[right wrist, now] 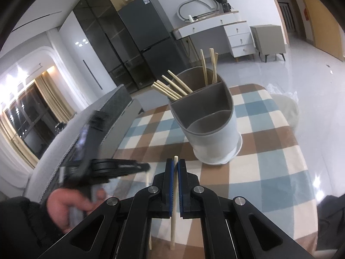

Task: Organize utensils
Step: 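Carry both held chopsticks up and over the utensil holder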

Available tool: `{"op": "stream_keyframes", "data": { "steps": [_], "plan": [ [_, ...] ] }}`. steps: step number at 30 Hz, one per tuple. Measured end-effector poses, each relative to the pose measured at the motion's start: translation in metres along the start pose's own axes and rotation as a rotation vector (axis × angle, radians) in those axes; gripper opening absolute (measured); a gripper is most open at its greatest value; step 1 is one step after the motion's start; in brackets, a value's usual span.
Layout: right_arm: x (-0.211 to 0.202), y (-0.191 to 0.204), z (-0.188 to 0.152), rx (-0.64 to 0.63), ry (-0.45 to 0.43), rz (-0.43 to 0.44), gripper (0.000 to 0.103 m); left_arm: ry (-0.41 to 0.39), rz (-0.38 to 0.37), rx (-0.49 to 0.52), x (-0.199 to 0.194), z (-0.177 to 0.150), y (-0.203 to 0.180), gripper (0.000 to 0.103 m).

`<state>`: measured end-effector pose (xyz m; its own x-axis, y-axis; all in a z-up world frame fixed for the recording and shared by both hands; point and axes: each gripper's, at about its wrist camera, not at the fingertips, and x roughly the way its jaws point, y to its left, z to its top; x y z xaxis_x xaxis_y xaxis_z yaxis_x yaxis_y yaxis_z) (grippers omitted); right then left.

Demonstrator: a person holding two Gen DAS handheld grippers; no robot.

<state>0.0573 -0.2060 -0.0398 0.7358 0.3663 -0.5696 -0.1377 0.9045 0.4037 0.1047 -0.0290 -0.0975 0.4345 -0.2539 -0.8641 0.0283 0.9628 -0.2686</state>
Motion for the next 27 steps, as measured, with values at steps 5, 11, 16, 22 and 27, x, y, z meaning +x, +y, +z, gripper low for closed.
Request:
{"op": "stream_keyframes", "data": {
  "steps": [5, 11, 16, 22, 27],
  "plan": [
    [-0.007, 0.013, -0.004, -0.054, -0.026, -0.014, 0.003, -0.182, -0.047, 0.036, -0.049, -0.016, 0.005, 0.002],
    [-0.021, 0.019, -0.012, -0.056, -0.064, -0.05, 0.003, -0.281, -0.139, 0.074, -0.081, -0.031, 0.007, 0.002],
    [-0.027, 0.019, -0.014, -0.053, -0.079, -0.06, 0.003, -0.31, -0.139, 0.139, -0.092, -0.041, -0.002, 0.002],
    [-0.031, 0.022, -0.016, -0.062, -0.091, -0.078, 0.003, -0.301, -0.137, 0.199, -0.102, -0.048, -0.014, 0.002],
    [-0.036, 0.017, -0.015, -0.042, -0.12, -0.114, 0.003, -0.257, -0.14, 0.235, -0.101, -0.044, -0.024, 0.001]
  ]
}}
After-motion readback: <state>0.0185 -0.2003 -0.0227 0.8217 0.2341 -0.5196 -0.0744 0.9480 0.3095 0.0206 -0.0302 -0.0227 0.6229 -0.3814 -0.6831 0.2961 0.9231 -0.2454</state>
